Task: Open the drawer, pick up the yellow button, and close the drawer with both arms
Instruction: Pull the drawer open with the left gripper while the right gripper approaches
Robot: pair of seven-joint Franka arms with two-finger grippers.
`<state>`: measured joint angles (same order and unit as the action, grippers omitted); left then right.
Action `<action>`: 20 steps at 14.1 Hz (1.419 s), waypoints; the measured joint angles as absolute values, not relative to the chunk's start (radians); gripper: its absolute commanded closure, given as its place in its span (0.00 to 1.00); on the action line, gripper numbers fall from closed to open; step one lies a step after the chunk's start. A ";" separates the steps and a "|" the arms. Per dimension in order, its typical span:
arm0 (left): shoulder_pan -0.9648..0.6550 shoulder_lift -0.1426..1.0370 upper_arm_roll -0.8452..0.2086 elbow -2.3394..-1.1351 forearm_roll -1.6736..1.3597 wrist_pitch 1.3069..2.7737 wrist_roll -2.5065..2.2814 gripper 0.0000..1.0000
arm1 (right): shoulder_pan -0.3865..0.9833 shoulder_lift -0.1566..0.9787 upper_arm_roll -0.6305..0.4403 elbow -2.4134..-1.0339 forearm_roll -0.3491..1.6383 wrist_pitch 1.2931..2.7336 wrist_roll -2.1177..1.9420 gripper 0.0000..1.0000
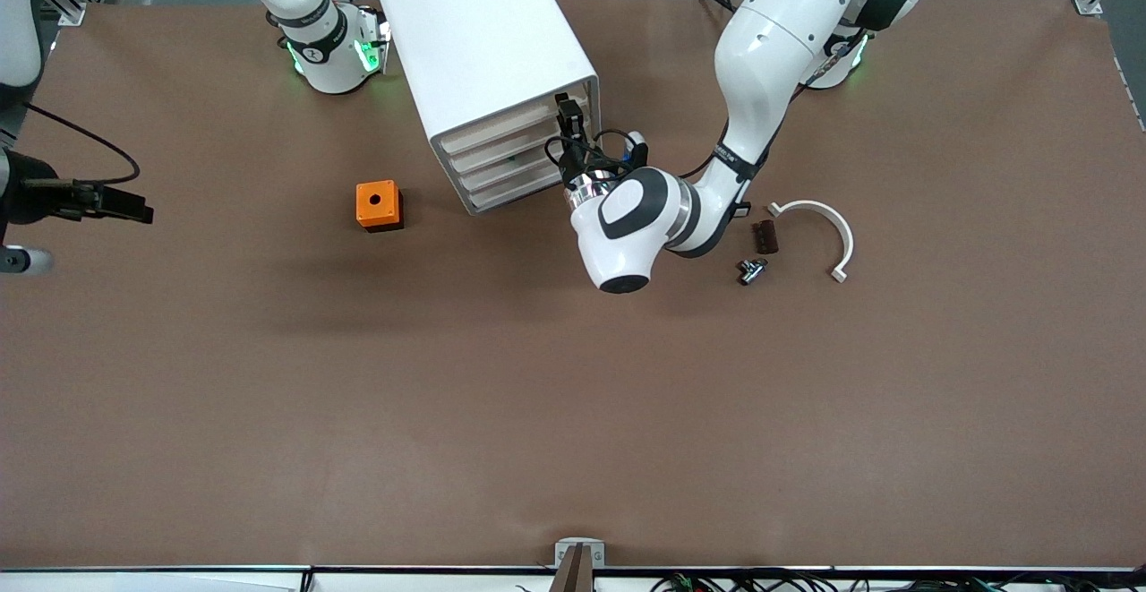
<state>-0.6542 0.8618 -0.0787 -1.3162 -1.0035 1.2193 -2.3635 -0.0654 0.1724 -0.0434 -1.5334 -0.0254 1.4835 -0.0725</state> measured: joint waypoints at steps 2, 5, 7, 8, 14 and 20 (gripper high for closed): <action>-0.656 0.862 -0.079 -1.318 -1.003 1.219 -2.364 0.76 | -0.065 0.181 -0.044 -1.525 -0.045 1.490 -0.080 0.00; -0.656 0.864 -0.079 -1.320 -1.003 1.219 -2.365 0.87 | -0.063 0.180 -0.041 -1.518 -0.046 1.488 -0.079 0.00; -0.654 0.867 -0.079 -1.320 -1.009 1.210 -2.388 0.90 | -0.061 0.181 -0.037 -1.518 -0.046 1.485 -0.062 0.00; -0.653 0.868 -0.079 -1.320 -1.009 1.210 -2.396 0.90 | -0.058 0.180 -0.035 -1.518 -0.046 1.483 -0.048 0.00; -0.643 0.868 -0.078 -1.320 -1.010 1.211 -2.400 0.88 | 0.040 0.180 -0.025 -1.518 -0.022 1.451 0.206 0.00; -0.538 0.868 -0.066 -1.314 -1.012 1.214 -2.404 0.85 | 0.106 0.161 -0.023 -1.519 0.040 1.450 0.428 0.00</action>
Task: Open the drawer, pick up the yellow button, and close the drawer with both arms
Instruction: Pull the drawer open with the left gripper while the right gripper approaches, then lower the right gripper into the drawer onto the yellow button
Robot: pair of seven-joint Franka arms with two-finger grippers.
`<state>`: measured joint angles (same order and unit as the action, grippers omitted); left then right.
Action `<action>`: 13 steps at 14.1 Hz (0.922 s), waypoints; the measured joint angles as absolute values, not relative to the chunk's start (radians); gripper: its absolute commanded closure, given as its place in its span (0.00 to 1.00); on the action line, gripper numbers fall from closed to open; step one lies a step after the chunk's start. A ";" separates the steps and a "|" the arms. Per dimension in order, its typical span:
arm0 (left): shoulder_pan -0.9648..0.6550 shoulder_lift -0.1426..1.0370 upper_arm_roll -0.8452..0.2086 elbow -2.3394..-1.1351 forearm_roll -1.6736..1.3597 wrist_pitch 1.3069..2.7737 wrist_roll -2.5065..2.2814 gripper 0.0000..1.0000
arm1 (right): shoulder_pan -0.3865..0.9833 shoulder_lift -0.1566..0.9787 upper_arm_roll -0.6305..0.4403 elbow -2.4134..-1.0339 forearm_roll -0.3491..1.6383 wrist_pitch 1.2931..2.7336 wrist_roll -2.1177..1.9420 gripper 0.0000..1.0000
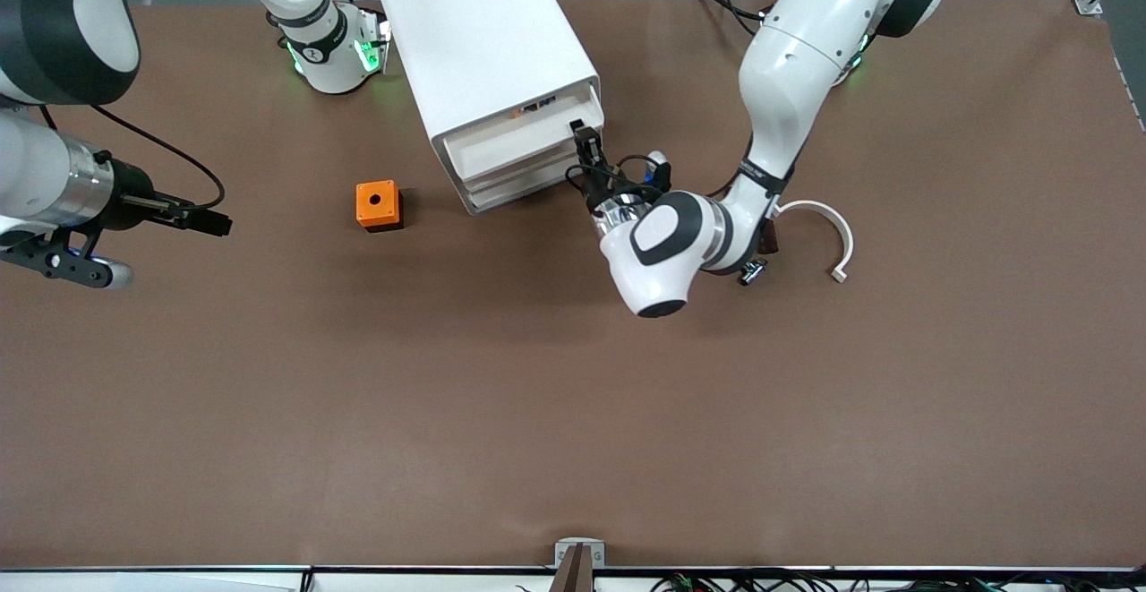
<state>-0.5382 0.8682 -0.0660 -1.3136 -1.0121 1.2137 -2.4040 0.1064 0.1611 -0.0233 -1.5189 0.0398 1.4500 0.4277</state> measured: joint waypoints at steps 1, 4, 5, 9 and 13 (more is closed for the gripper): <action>-0.515 0.868 -0.065 -1.311 -1.013 1.217 -2.404 0.85 | 0.133 0.152 -0.023 -1.523 0.041 1.451 0.483 0.00; -0.464 0.868 -0.064 -1.307 -1.022 1.243 -2.404 0.84 | 0.237 0.110 -0.020 -1.557 0.043 1.460 0.680 0.00; -0.450 0.868 -0.064 -1.306 -1.024 1.249 -2.404 0.84 | 0.278 0.099 -0.020 -1.566 0.045 1.461 0.755 0.00; -0.413 0.868 -0.064 -1.305 -1.025 1.254 -2.404 0.82 | 0.480 0.090 -0.016 -1.603 0.057 1.555 1.105 0.00; -0.389 0.868 -0.064 -1.304 -1.025 1.254 -2.404 0.80 | 0.626 0.105 -0.014 -1.648 0.057 1.686 1.350 0.00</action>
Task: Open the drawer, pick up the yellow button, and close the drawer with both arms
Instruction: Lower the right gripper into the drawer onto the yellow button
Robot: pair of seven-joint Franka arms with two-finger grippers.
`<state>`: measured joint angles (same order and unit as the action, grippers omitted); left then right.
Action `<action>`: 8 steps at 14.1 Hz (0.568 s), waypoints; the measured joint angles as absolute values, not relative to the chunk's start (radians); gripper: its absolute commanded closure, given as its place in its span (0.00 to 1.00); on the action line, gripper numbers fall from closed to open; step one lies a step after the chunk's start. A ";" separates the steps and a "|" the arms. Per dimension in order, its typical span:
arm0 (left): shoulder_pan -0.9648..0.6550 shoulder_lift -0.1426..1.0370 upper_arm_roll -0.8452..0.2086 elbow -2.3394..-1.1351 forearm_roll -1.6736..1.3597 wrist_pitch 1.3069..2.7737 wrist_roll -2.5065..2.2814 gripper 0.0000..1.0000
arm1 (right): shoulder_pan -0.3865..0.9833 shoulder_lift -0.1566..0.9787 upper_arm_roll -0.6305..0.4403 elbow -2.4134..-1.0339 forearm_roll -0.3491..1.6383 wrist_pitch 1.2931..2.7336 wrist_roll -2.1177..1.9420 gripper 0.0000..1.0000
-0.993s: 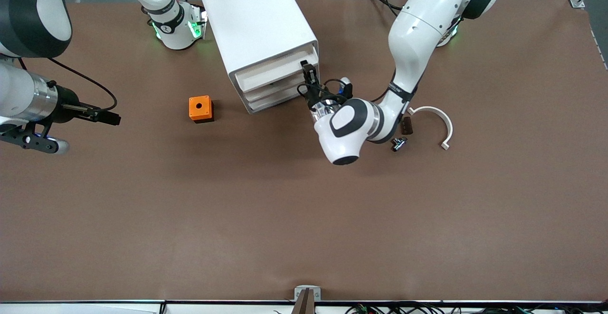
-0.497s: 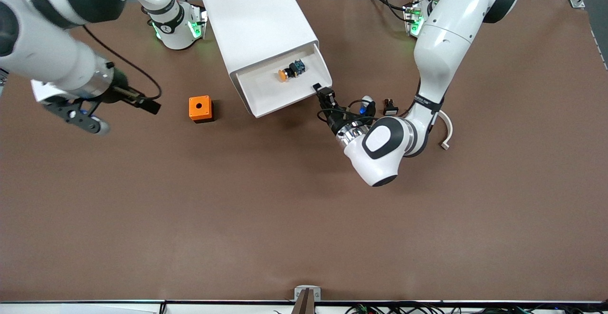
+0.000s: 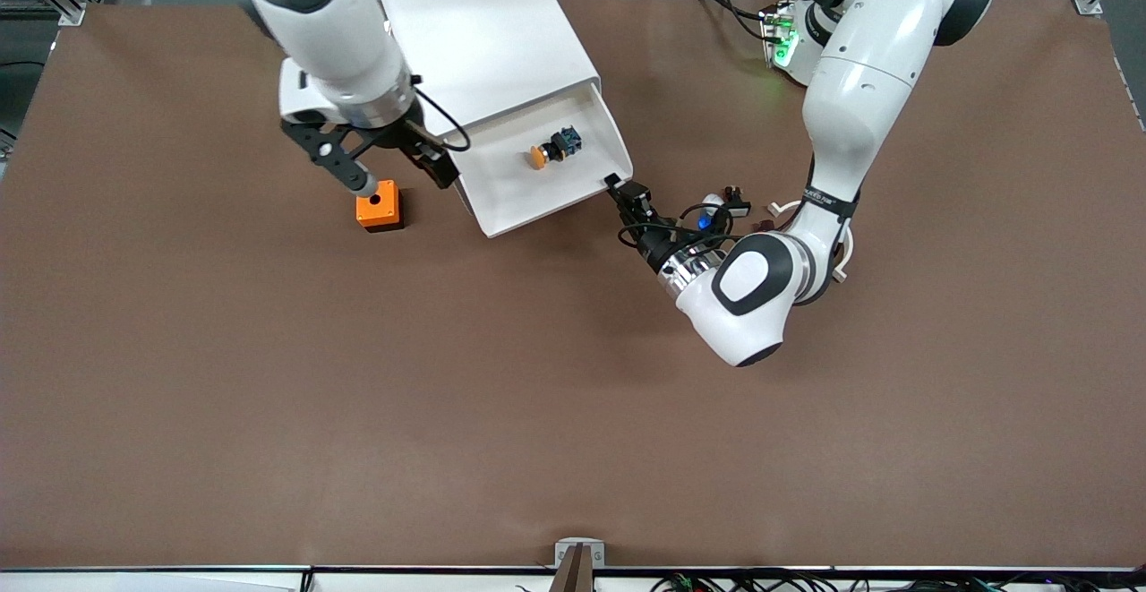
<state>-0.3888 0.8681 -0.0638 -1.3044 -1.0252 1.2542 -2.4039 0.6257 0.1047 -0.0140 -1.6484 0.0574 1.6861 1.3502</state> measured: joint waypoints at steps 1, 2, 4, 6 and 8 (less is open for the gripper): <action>-0.383 0.868 -0.064 -1.304 -1.025 1.254 -2.404 0.80 | 0.648 0.118 -0.014 -1.651 0.057 1.713 1.399 0.00; -0.379 0.868 -0.064 -1.304 -1.025 1.254 -2.404 0.76 | 0.667 0.131 -0.014 -1.652 0.057 1.735 1.435 0.00; -0.377 0.868 -0.063 -1.304 -1.025 1.255 -2.401 0.38 | 0.702 0.154 -0.014 -1.653 0.057 1.771 1.500 0.00; -0.375 0.868 -0.063 -1.302 -1.025 1.259 -2.368 0.00 | 0.740 0.169 -0.014 -1.653 0.057 1.795 1.565 0.00; -0.367 0.868 -0.060 -1.295 -1.025 1.268 -2.296 0.00 | 0.775 0.182 -0.014 -1.654 0.057 1.822 1.627 0.00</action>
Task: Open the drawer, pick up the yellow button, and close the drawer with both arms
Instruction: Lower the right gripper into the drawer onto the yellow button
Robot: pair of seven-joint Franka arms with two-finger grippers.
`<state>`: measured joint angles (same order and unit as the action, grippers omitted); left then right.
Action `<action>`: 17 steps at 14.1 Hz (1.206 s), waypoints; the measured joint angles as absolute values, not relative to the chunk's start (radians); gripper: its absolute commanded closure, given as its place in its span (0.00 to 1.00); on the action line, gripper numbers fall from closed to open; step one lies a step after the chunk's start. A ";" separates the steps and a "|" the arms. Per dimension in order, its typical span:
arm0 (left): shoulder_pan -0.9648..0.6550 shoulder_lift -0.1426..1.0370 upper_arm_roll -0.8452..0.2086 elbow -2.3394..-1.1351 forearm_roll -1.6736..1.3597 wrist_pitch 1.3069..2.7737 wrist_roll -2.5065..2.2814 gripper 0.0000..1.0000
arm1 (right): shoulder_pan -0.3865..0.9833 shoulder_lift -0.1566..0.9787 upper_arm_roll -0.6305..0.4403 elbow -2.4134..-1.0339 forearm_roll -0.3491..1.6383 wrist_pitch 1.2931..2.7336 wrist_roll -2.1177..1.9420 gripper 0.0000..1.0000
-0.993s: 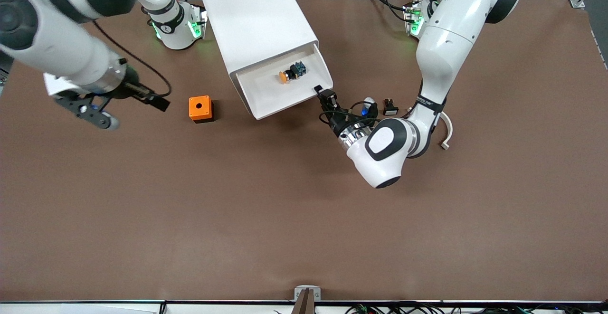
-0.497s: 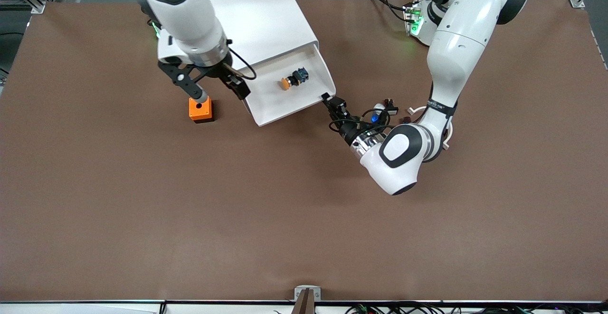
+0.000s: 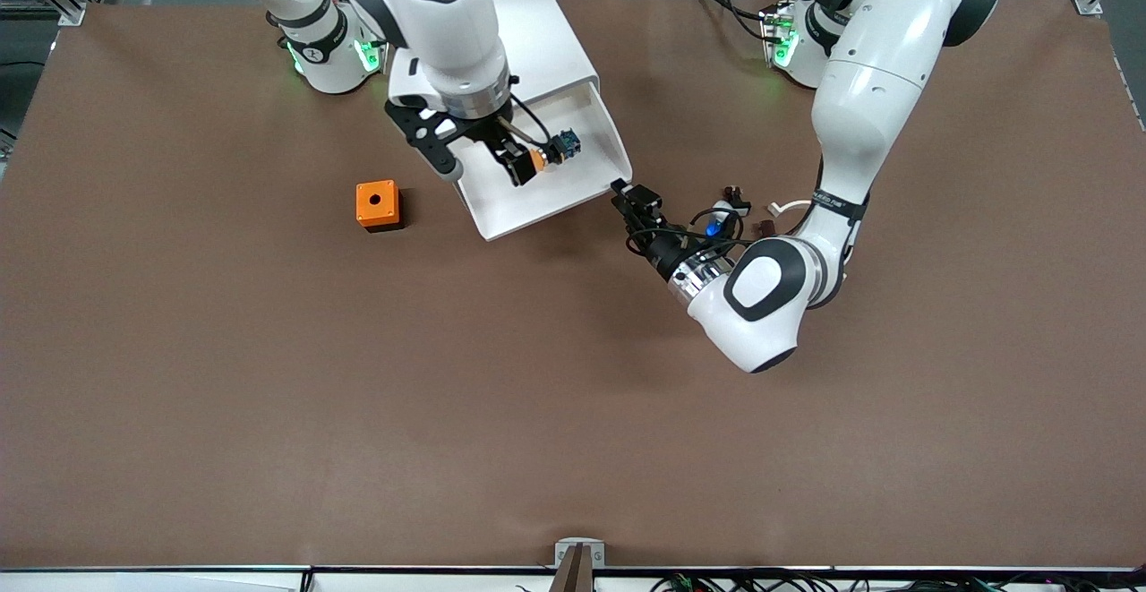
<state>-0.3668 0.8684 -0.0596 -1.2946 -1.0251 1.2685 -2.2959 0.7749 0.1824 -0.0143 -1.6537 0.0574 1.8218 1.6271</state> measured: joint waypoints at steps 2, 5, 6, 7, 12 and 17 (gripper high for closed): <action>-0.357 0.868 -0.059 -1.278 -1.026 1.269 -2.226 0.00 | 0.804 0.202 -0.014 -1.655 0.057 1.850 1.681 0.00; -0.353 0.867 -0.060 -1.241 -1.029 1.262 -2.070 0.00 | 0.843 0.245 -0.015 -1.658 0.057 1.903 1.754 0.00; -0.351 0.867 -0.060 -1.231 -1.029 1.258 -1.994 0.00 | 0.854 0.260 -0.015 -1.658 0.057 1.918 1.774 0.00; -0.349 0.867 -0.058 -1.224 -1.029 1.257 -1.909 0.00 | 0.865 0.274 -0.015 -1.659 0.057 1.928 1.790 0.00; -0.349 0.856 -0.019 -1.140 -0.929 1.258 -1.499 0.00 | 0.925 0.306 -0.015 -1.659 0.057 1.946 1.880 0.00; -0.374 0.764 -0.020 -1.122 -0.673 1.368 -1.130 0.00 | 0.960 0.306 -0.015 -1.659 0.057 1.940 1.932 0.00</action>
